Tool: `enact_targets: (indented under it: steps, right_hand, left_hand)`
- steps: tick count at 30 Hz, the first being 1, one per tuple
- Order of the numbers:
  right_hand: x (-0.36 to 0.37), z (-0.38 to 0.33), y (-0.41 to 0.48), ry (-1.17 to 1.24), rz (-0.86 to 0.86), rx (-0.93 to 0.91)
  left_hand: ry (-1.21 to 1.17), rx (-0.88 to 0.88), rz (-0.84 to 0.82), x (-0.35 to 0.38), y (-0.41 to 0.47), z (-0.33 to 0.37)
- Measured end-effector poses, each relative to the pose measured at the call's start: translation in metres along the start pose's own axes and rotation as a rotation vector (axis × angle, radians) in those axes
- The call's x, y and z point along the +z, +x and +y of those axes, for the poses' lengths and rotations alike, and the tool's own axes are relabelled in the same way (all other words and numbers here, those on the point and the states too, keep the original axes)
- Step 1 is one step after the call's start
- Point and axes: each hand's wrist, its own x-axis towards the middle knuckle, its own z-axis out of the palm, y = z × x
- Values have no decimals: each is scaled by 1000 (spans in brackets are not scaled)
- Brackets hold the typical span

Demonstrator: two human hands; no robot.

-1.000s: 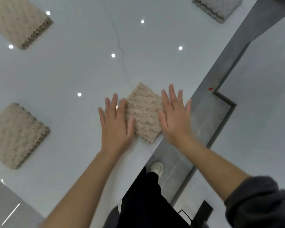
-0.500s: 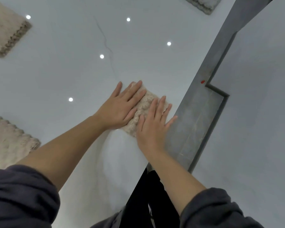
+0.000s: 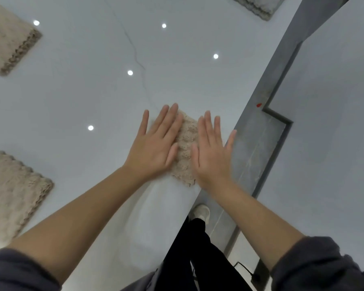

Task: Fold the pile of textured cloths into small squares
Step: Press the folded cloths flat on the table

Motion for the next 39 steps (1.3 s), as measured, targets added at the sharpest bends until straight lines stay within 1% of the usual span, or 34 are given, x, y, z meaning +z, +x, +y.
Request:
enact_targets:
  steps: [2,5,9,12,15,17,22,26,31,35,39]
  right_hand:
    - [6,4,3,-94,-54,-80]
    - [10,11,4,-151,-86,-125]
    - [7,17,7,-161,-103,-158]
    - [0,18,9,-144,-120,-166]
    - [-14,26,11,-107,-105,-144]
    - [-24,39,13,-77,-125,-118]
    - [-51,87,28,-86,-188,-63]
    - [-76,133,58,-63,-203,-51]
    - [-111,197,105,-45,-259,-99]
    - [-145,245,144,-65,-270,-155]
    - [-170,278,185,-89,-287,-195]
  left_hand:
    - [38,-7,-22,9,-4,10]
    - [74,-52,-51,17,-8,11]
    - [107,-47,-68,16,-12,7]
    - [95,-83,-74,9,-7,10]
    - [55,-119,-50,-2,3,23]
    - [22,-158,-55,-7,11,34]
    - [-18,-204,-86,-8,44,65]
    - [-21,-222,-102,-2,82,94]
    - [-41,-310,-119,5,138,124]
    - [-73,-371,-80,7,189,147]
    - [-108,-424,-37,5,239,164]
